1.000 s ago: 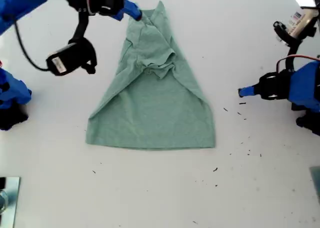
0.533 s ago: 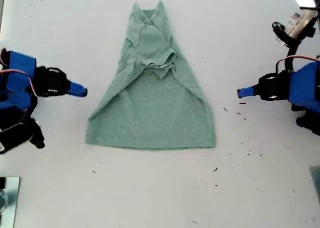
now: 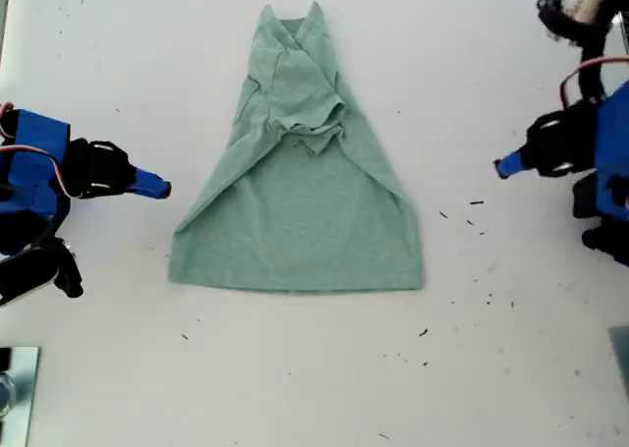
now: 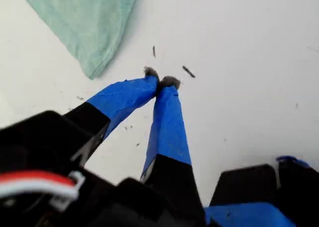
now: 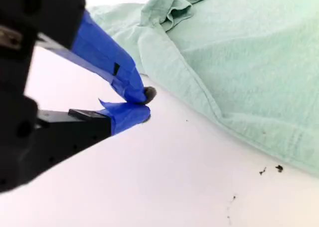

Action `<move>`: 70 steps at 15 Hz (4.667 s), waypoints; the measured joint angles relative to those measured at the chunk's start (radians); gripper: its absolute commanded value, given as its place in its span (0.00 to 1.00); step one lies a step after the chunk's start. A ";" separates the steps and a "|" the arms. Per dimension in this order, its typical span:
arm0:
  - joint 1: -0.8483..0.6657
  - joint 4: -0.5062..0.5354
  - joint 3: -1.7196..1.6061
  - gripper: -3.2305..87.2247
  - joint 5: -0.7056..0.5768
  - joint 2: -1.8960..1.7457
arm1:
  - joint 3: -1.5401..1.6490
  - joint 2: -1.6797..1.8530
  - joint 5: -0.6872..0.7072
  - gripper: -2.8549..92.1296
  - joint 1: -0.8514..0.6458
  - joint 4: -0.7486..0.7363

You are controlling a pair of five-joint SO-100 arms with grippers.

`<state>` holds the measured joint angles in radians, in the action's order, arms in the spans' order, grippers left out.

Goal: Fold t shirt

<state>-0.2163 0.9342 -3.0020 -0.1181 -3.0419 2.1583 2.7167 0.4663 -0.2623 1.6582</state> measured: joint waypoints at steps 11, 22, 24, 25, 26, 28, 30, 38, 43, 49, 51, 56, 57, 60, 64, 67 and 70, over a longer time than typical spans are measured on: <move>-0.014 0.000 0.000 0.03 -0.038 0.012 | -0.316 -0.515 -0.087 0.33 0.212 -0.141; -0.014 -0.011 0.000 0.03 -0.075 0.060 | 0.103 -0.798 -0.488 0.03 0.485 -0.762; -0.014 -0.011 0.000 0.03 -0.075 0.060 | 0.164 -0.752 -0.526 0.03 0.494 -0.784; -0.014 -0.011 0.000 0.03 -0.075 0.060 | 0.193 -0.681 -0.531 0.03 0.500 -0.762; -0.014 -0.011 0.000 0.03 -0.075 0.060 | 0.215 -0.598 -0.528 0.03 0.508 -0.684; -0.014 -0.011 0.000 0.03 -0.075 0.060 | 0.196 -0.443 -0.526 0.03 0.514 -0.430; -0.014 -0.011 0.000 0.03 -0.075 0.060 | 0.018 -0.385 -0.488 0.03 0.508 -0.132; -0.014 -0.011 0.000 0.03 -0.075 0.058 | -1.031 -1.236 -0.187 0.03 0.448 0.057; -0.014 -0.011 0.000 0.03 -0.075 0.058 | -1.042 -1.416 -0.190 0.30 0.486 -0.212; -0.014 -0.011 0.000 0.03 -0.075 0.046 | -0.943 -1.026 -0.104 0.21 0.453 0.057; -0.014 -0.011 0.000 0.03 -0.075 0.046 | -0.581 -0.709 -0.061 0.15 0.342 -0.005; -0.014 -0.011 0.000 0.03 -0.075 0.043 | 0.580 0.206 0.058 0.06 0.031 -0.310; -0.014 -0.009 0.005 0.03 -0.071 0.048 | 0.661 0.241 0.064 0.06 0.015 -0.331; 0.072 0.091 0.298 0.03 -0.015 0.298 | 0.739 0.235 0.084 0.06 -0.035 -0.417; 0.256 0.417 1.111 0.03 0.044 0.904 | 0.787 0.232 0.086 0.06 -0.051 -0.489; 0.391 0.546 1.723 0.34 0.043 1.341 | 0.790 0.232 0.092 0.06 -0.058 -0.495; 0.411 0.560 1.852 0.36 0.037 1.471 | 0.793 0.232 0.092 0.06 -0.058 -0.495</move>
<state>0.1948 1.4941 -1.1505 -0.0813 -1.5708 2.9514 2.9483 0.5584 -0.3206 1.1628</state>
